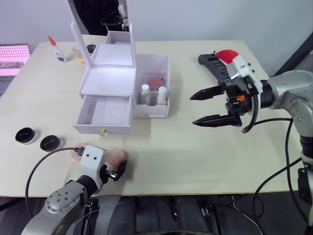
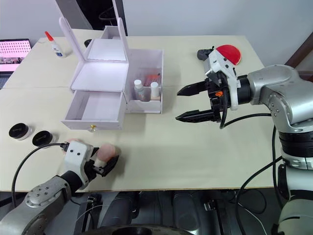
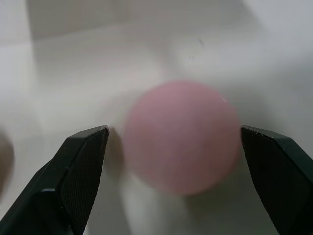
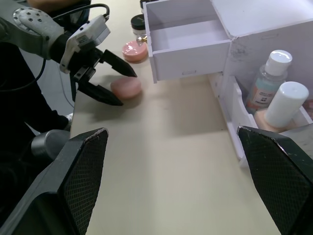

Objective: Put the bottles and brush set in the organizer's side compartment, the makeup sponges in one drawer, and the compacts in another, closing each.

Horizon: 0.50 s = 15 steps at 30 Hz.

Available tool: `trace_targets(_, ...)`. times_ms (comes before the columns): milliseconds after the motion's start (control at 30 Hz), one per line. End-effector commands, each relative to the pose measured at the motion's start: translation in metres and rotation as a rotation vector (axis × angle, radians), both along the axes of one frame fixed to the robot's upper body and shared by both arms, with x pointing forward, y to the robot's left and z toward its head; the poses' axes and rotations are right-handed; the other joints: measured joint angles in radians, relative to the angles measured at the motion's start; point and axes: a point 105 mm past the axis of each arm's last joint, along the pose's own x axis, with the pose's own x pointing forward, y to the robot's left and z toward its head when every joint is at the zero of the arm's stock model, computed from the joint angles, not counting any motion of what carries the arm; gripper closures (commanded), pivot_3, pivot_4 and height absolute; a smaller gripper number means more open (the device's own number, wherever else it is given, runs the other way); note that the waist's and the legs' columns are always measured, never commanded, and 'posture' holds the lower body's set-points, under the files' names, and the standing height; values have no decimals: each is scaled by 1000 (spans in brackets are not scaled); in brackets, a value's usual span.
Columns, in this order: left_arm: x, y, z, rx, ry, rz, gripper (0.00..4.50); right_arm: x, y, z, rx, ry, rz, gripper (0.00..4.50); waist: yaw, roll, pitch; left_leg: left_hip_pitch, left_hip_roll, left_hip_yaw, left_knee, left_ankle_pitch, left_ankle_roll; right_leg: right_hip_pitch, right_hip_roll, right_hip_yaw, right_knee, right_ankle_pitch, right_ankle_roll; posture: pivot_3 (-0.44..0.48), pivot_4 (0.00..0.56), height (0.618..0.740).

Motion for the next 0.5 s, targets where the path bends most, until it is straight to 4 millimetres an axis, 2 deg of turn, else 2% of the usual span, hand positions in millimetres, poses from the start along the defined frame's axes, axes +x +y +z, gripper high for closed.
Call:
trace_targets(33, 4, 0, 6, -2, -39, 22, 575, -1, 4, 16, 22, -72, 8, 0, 0, 0, 0, 0, 0, 0, 0, 0, 0, 0, 0, 0, 0, 0, 0, 0, 150, 740)
trace_targets(133, 6, -2, 7, -18, -54, 26, 1832, 2, 5, 16, 24, -77, 5, 0, 1, 0, 0, 0, 0, 0, 0, 0, 0, 0, 0, 0, 0, 0, 0, 0, 150, 740)
trace_targets(333, 5, -2, 9, -20, -75, 30, 1835, 5, 8, 15, 24, -78, 17, 0, 1, 0, 0, 0, 0, 0, 0, 0, 0, 0, 0, 0, 0, 0, 0, 0, 150, 740)
trace_targets(500, -7, 7, 26, -54, -150, -11, 1835, 7, 14, 14, 24, -69, 56, 0, -4, 0, 0, 0, 0, 0, 0, 0, 0, 0, 0, 0, 0, 0, 0, 0, 150, 740)
